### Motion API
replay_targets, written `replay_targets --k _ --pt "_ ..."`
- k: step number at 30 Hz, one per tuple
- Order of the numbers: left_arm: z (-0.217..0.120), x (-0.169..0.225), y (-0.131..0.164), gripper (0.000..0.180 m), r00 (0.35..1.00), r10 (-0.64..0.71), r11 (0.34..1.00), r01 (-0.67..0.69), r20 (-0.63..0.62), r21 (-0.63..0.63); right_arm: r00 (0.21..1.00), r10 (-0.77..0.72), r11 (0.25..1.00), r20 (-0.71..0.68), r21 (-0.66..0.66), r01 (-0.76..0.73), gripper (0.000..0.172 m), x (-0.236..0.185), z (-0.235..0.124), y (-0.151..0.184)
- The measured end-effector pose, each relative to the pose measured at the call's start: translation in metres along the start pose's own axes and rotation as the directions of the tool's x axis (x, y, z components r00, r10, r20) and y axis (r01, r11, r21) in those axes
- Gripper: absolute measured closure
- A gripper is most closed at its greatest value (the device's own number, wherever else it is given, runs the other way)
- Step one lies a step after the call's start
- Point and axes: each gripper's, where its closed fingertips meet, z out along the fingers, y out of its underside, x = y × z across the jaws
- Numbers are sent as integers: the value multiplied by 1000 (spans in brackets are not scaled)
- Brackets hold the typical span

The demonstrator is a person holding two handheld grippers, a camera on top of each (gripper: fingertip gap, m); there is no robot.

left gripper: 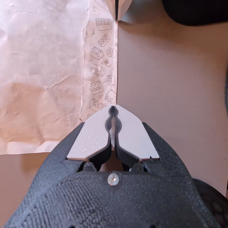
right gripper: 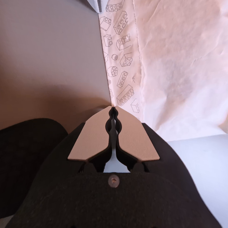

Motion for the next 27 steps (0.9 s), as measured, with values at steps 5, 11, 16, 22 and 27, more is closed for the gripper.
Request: replay_targets --k 5,11,16,22,27 --pt "0 0 0 179 1000 0 1000 0 0 0 1000 28 1000 -13 8 -28 171 3 -8 13" --pt "0 0 0 179 1000 -2 1000 2 3 1 996 83 996 -20 22 -83 171 6 -17 29" --pt "-1 1 0 179 1000 -5 1000 5 3 2 993 114 993 -36 31 -112 171 8 -25 42" --pt "-1 1 1 180 1000 -15 1000 15 -5 6 986 112 994 -122 17 -110 171 15 -36 57" --pt "-5 3 -5 180 1000 -5 998 7 -26 62 965 12 977 -262 208 44 172 15 -64 24"
